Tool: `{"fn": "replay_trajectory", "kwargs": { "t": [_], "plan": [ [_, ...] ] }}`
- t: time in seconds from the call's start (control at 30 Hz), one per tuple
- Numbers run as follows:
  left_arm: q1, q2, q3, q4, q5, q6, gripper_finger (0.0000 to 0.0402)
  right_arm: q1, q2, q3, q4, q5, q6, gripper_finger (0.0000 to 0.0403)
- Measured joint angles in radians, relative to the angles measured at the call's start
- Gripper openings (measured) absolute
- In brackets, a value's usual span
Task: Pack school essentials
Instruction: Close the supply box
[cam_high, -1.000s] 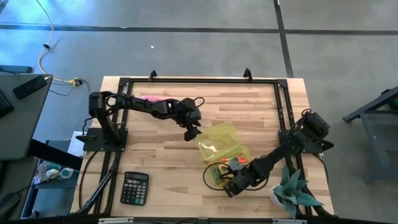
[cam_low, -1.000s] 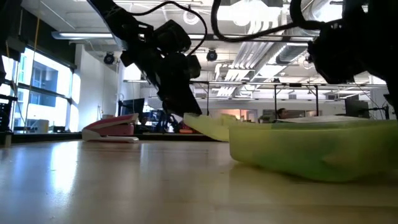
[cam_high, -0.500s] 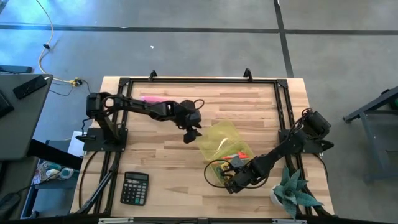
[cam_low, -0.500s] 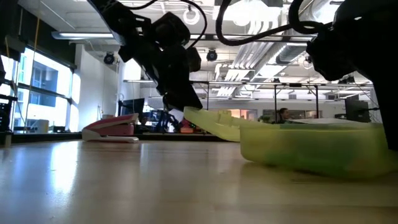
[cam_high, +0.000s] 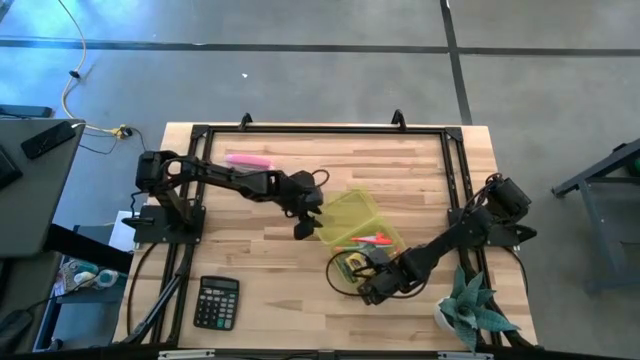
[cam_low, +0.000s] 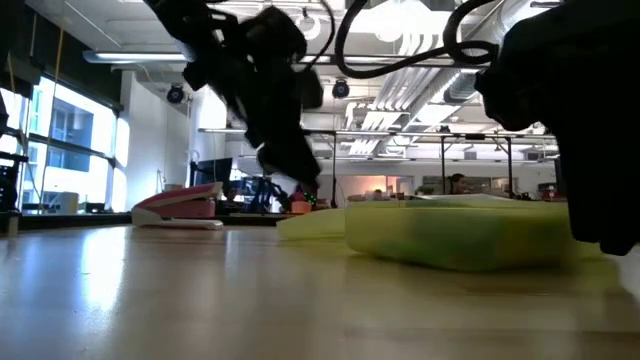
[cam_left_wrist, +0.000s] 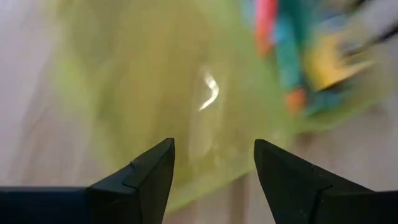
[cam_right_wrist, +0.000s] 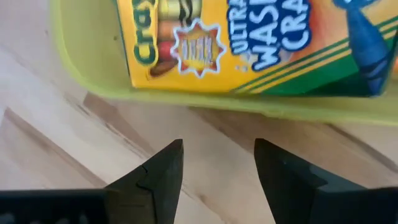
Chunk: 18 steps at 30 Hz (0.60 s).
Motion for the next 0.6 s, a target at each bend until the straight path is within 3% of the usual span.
{"fn": "replay_trajectory", "kwargs": {
  "t": [0.17, 0.37, 0.6],
  "plan": [
    [-0.033, 0.002, -0.021, -0.114, -0.092, -0.062, 0.0211, 0.000, 0.000, 0.000, -0.005, -0.013, 0.000, 0.0188],
    [-0.130, 0.005, -0.043, -0.119, -0.256, -0.057, 0.0211, -0.001, 0.000, 0.000, -0.032, -0.017, 0.000, 0.0188],
    [-0.201, 0.026, -0.042, -0.104, -0.354, -0.088, 0.0211, -0.001, -0.028, 0.000, -0.047, -0.018, 0.000, 0.0188]
  ]
}}
